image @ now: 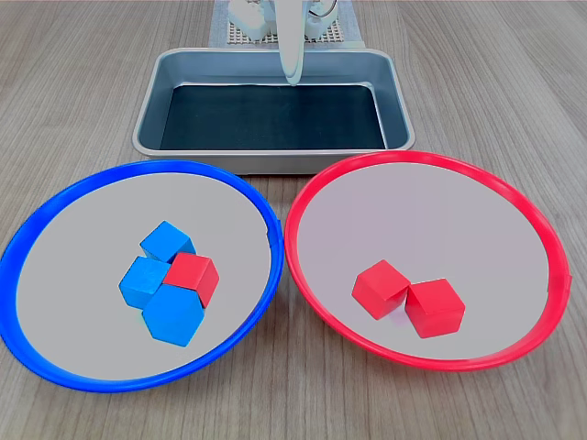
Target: Relocate any red block in the blue dish to the red dish, correcting any misplacement.
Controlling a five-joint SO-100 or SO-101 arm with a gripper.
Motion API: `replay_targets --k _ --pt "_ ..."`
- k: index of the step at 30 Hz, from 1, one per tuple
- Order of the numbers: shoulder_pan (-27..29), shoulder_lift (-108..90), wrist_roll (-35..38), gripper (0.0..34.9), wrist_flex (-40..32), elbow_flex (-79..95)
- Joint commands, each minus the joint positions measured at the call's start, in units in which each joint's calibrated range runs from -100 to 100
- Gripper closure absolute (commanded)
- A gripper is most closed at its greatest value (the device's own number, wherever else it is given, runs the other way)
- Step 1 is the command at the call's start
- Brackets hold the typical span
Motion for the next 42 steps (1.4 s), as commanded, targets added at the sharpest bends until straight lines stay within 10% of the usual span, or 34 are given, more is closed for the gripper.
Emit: replay_targets --k 1,42 --pt "-0.03 -0.34 -0.10 34.6 0.19 0.00" --pt "1.01 19.53 5.57 34.6 -4.26 -15.66"
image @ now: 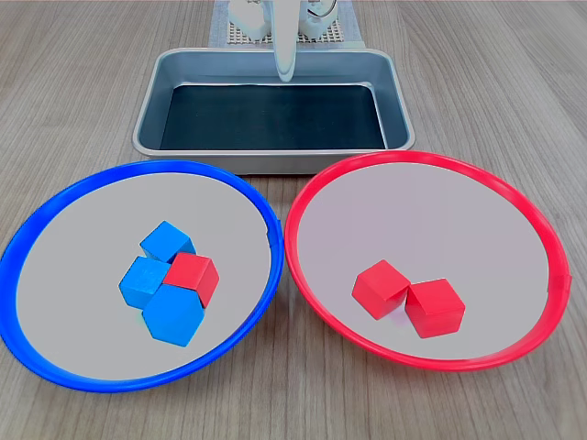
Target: Relocate any red block in the blue dish to the red dish, correcting any misplacement.
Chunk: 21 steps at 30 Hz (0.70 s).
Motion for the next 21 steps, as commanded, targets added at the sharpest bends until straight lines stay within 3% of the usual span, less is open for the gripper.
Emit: replay_targets --k 1,8,21 --pt "0.12 9.56 1.56 34.6 -0.68 -11.77" --pt "1.63 29.52 7.67 34.6 0.48 -30.71" --pt "7.65 65.08 30.18 34.6 5.35 -64.02"
